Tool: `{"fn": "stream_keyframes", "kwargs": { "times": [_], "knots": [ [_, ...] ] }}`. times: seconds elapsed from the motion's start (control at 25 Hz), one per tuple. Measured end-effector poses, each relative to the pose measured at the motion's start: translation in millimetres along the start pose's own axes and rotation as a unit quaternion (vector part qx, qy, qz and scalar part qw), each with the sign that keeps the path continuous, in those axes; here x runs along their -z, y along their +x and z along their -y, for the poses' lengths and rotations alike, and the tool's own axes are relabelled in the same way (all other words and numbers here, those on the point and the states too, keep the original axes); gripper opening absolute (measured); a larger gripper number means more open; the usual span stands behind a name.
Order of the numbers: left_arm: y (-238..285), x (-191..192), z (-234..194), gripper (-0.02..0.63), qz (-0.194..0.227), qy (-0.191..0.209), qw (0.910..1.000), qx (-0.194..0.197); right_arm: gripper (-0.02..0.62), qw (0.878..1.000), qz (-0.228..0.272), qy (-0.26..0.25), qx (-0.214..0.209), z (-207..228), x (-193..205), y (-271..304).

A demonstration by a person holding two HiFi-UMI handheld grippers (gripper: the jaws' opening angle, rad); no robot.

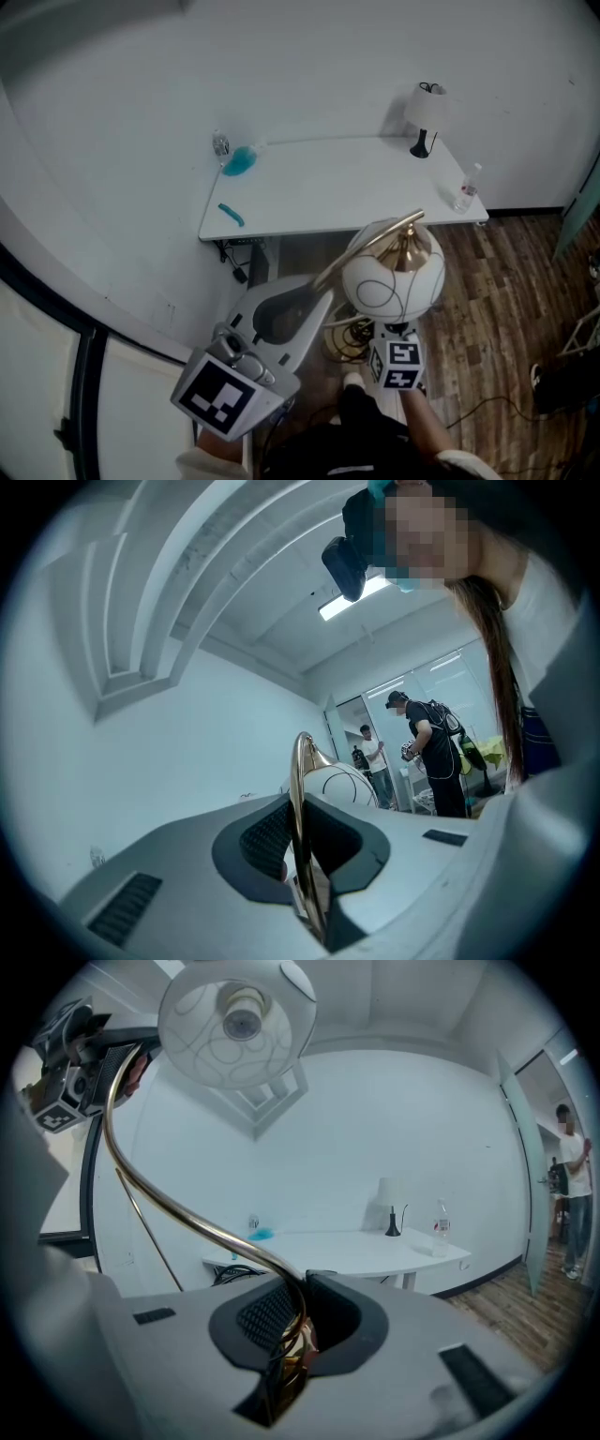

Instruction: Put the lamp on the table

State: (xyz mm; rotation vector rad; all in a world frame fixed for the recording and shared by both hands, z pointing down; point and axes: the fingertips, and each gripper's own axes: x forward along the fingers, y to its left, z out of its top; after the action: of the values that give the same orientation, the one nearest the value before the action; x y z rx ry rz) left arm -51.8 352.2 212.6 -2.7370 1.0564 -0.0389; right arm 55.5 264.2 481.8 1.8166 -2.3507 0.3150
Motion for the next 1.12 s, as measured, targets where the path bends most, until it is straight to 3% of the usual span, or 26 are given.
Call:
{"fn": "stream_keyframes", "kwargs": {
  "times": [0.24, 0.44, 1.12],
  "knots": [
    [23, 4, -11, 0.026, -0.006, 0.002, 0.9999, -0.009, 0.034, 1.000, -0.001, 0.002, -0.010, 12, -5, 23],
    [69, -1, -44, 0.026, -0.015, -0.003, 0.9998, -0.014, 0.034, 1.000, -0.009, 0.008, -0.016, 32, -28, 63],
    [80, 20, -44, 0.026, 0.004, 0.005, 0.9995, -0.032, 0.034, 1.000, 0.008, -0.003, -0.030, 44, -18, 88]
  ]
}}
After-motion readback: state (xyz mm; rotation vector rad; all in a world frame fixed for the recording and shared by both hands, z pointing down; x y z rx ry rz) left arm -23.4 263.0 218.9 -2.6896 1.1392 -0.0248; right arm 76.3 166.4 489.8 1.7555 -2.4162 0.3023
